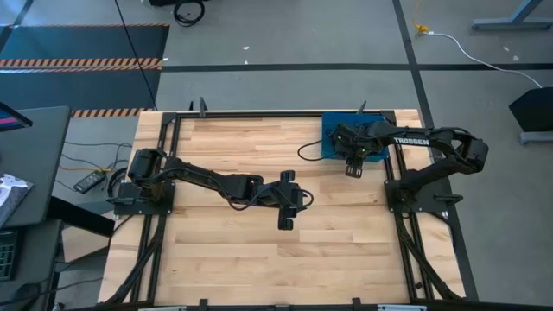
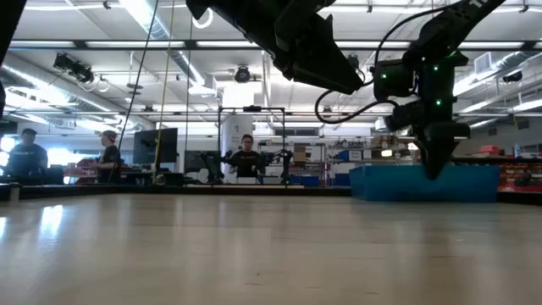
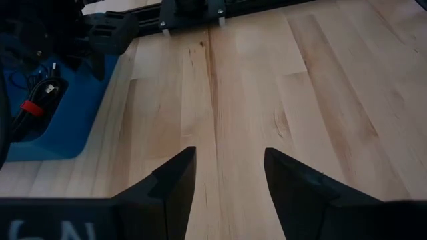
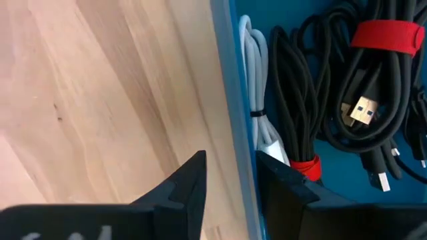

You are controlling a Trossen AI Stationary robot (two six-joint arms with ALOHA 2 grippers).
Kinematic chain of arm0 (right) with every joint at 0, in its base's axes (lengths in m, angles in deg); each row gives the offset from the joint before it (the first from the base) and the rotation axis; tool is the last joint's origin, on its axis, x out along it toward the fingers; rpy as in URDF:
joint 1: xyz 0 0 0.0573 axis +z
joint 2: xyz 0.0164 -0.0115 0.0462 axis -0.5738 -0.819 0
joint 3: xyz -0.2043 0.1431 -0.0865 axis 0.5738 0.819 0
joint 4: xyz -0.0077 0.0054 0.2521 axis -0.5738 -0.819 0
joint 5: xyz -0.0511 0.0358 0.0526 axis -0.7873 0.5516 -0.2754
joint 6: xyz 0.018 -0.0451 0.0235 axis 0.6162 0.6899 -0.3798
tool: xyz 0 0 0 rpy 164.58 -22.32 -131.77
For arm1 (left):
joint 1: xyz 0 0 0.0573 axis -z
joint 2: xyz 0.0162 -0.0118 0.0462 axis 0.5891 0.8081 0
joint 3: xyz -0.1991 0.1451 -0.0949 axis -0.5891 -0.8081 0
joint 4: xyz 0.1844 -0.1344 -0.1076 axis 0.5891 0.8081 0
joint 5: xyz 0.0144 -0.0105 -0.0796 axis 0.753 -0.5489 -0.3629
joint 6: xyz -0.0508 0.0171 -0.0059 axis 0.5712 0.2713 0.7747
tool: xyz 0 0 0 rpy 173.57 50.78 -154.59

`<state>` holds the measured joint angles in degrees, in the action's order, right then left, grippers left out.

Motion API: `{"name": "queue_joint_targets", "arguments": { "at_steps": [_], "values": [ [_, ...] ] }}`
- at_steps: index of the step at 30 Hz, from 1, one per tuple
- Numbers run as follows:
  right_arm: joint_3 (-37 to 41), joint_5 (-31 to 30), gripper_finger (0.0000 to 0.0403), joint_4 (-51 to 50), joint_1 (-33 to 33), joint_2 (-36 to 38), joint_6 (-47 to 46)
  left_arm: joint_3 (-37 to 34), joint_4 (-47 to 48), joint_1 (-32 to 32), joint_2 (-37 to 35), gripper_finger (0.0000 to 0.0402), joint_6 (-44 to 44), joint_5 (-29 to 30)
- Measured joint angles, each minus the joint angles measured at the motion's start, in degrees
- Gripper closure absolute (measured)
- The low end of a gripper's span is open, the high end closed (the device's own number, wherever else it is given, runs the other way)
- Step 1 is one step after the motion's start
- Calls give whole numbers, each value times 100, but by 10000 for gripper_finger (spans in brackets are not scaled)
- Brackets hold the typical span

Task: Pick and place USB-C Cables
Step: Move the blue bin to the middle of the table

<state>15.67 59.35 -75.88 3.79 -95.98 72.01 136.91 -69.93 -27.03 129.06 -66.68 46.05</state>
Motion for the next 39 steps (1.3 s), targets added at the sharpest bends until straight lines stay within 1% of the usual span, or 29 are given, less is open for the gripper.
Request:
{"name": "queue_joint_targets", "arguments": {
  "at_steps": [5, 11, 12, 19, 24, 27, 33, 35, 39],
  "values": [
    [0, 137, 312, 18, 96, 0, -17, 0, -1, 0, 0, 216, 0, 1],
    [0, 156, 384, 15, 229, 0, -32, 0, -1, 0, 0, 216, 0, 1],
    [0, 162, 392, 11, 247, 0, -44, 0, -1, 0, 0, 216, 0, 0],
    [0, 199, 396, 58, 473, 0, -163, 0, -1, 0, 0, 216, 0, 2],
    [0, 300, 398, 341, 799, 0, -433, 0, -4, 0, -2, 216, 5, 2],
    [0, 329, 399, 449, 1043, 0, -567, 0, -33, -18, -2, 216, 167, -45],
    [0, 317, 400, 481, 1536, 0, -1040, 0, -506, -177, -5, 225, 317, -994],
    [0, 311, 400, 479, 1694, 0, -1247, 0, -650, -212, -9, 233, 332, -1113],
    [0, 311, 400, 475, 1998, 0, -1660, 0, -977, -213, -49, 255, 281, -1145]
  ]
}}
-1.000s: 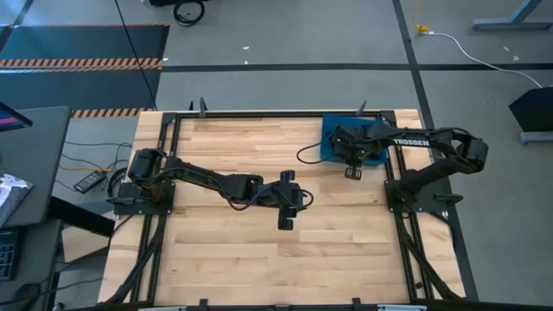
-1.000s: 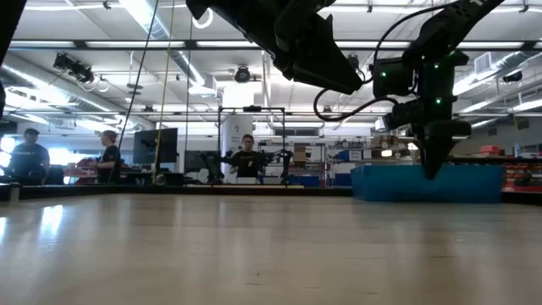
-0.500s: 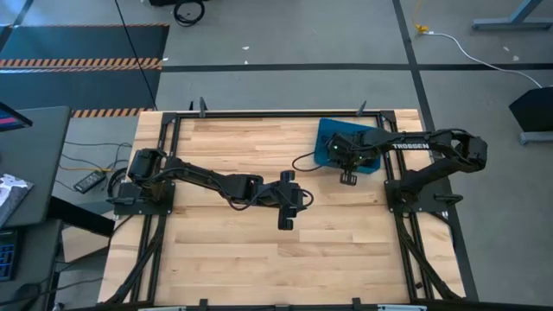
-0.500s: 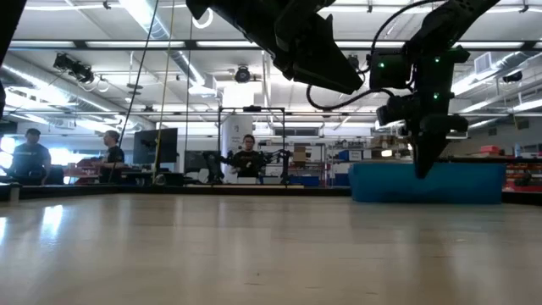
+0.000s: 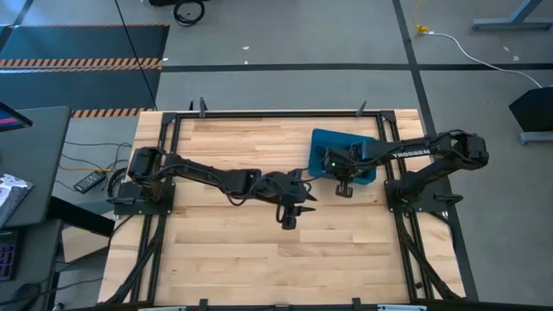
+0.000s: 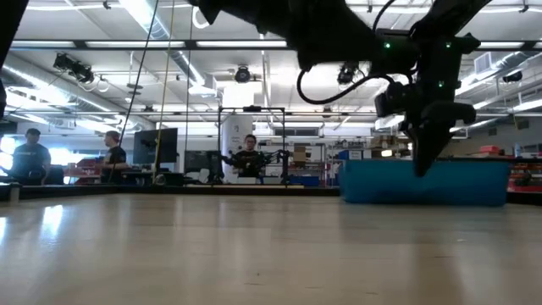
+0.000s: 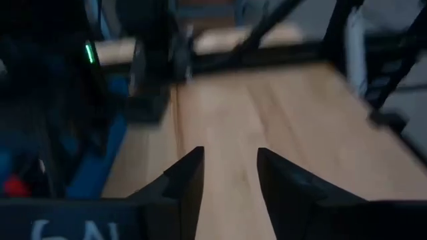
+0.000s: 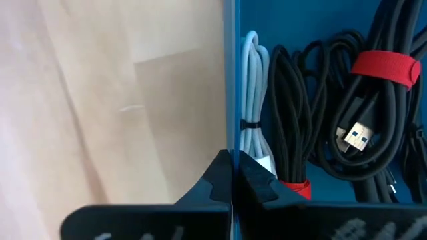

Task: Pick and place USB-C Cables
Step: Move the blue bin to the middle of the table

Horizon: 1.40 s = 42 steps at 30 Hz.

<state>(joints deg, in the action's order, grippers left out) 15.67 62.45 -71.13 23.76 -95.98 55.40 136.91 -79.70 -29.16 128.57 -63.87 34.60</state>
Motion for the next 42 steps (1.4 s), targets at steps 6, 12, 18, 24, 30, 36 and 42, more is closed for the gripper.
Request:
{"name": "queue_joint_targets", "arguments": {
  "at_steps": [6, 12, 18, 24, 30, 36, 42],
  "values": [
    [0, -4, 400, -45, 381, 0, -424, 2, -902, -6, -44, 285, -23, -533],
    [0, -5, 400, -76, 719, 0, -724, 0, -337, -163, -337, 308, -121, -573],
    [0, -5, 400, -114, 974, 0, -910, -658, -51, -381, -1247, 349, -104, -549],
    [0, -18, 399, 77, 1122, 0, -1032, -2481, -1412, -491, -2524, 395, 367, -486],
    [-237, 112, 399, 375, 1268, -325, -1043, -3935, -2242, -489, -3681, 398, 596, -345],
    [-1102, 127, 399, 150, 1446, -1318, -967, -4585, -2217, -392, -4454, 399, 779, -244],
    [-2073, 147, 399, -59, 1658, -2109, -976, -4800, -2073, -229, -4809, 400, 787, -189]
  ]
}}
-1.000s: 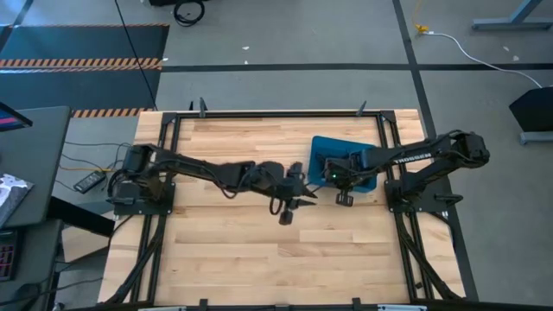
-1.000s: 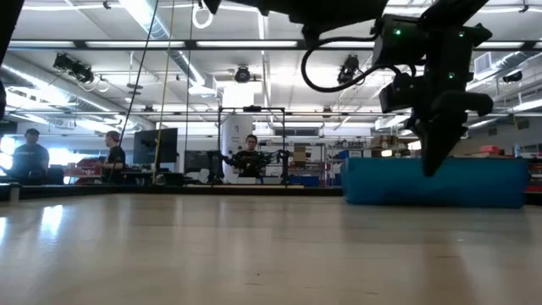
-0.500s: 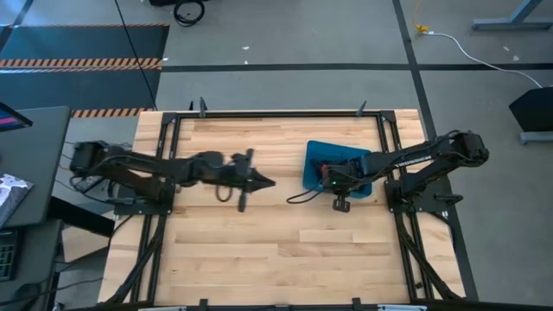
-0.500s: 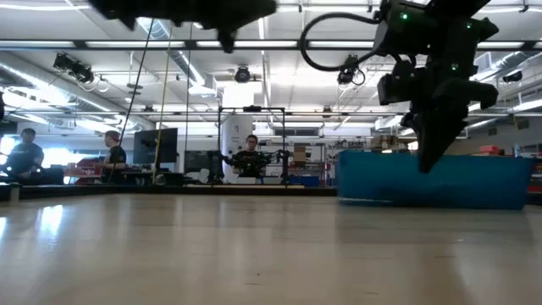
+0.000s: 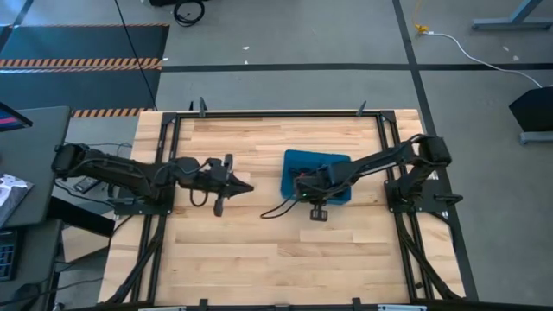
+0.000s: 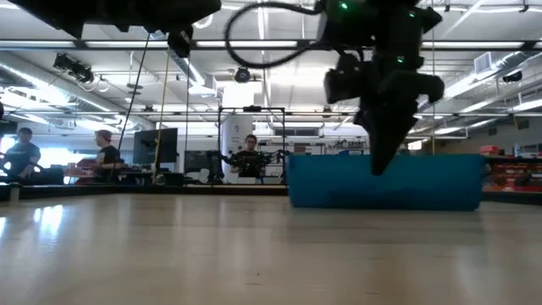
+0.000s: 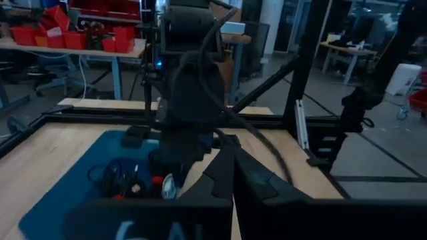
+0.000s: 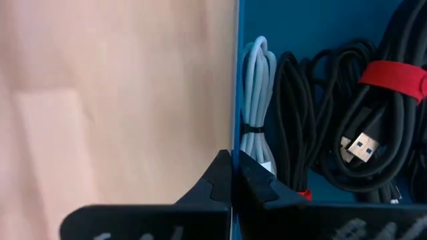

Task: Pick and place USB-C Cables
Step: Move the blue bin to the middle of the table

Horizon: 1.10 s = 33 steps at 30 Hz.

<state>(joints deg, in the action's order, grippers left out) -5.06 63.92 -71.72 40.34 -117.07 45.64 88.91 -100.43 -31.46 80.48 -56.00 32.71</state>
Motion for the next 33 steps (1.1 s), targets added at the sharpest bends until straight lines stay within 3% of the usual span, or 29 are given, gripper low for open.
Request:
{"name": "queue_joint_targets", "arguments": {
  "at_steps": [11, 18, 33],
  "values": [
    [-1258, 39, 399, -109, 295, -908, 123, -44, 722, 607, -152, 400, -11, 421],
    [-1730, 111, 399, -102, 376, -1302, 128, -38, 1169, 829, -739, 400, -126, 711],
    [-2041, 105, 399, 414, 393, -1467, 242, -37, 1856, 1531, -1504, 400, -222, 1749]
  ]
}}
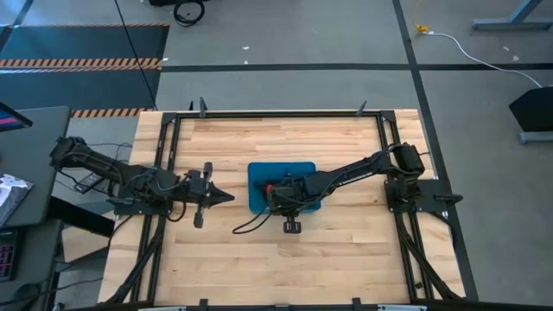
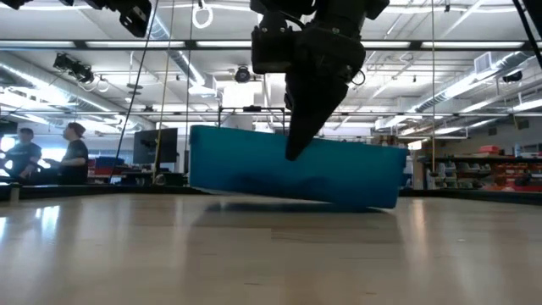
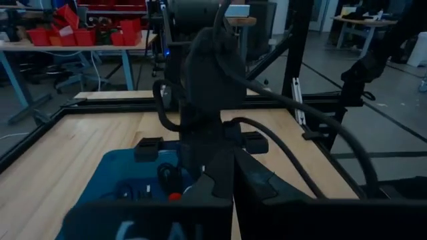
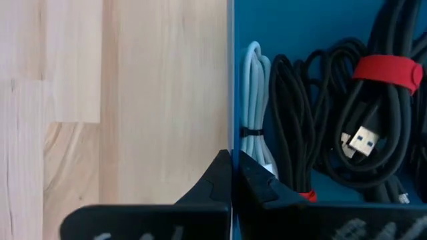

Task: Pick and place USB-C Cables
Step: Move the blue bin to the middle of the table

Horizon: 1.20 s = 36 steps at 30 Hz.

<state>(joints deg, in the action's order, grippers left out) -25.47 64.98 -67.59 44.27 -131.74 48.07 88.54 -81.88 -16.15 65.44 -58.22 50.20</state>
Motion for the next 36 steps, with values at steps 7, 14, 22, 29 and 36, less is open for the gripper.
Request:
{"name": "queue_joint_targets", "arguments": {
  "at_steps": [7, 14, 22, 29, 36],
  "values": [
    [0, 24, 399, 145, -33, -31, 36, 0, 11, 31, 22, 400, 128, 51],
    [7, 222, 393, 270, -37, -202, 40, 0, 5, 31, 24, 400, 173, 50],
    [4, 194, 376, 460, -102, -269, -19, 0, -5, 31, 26, 399, 203, 49],
    [4, 178, 391, 529, -205, -269, -113, 0, 18, 38, 26, 399, 221, 46],
    [4, 172, 384, 547, -205, -269, -115, 0, 18, 166, 26, 399, 215, 45]
  ]
}}
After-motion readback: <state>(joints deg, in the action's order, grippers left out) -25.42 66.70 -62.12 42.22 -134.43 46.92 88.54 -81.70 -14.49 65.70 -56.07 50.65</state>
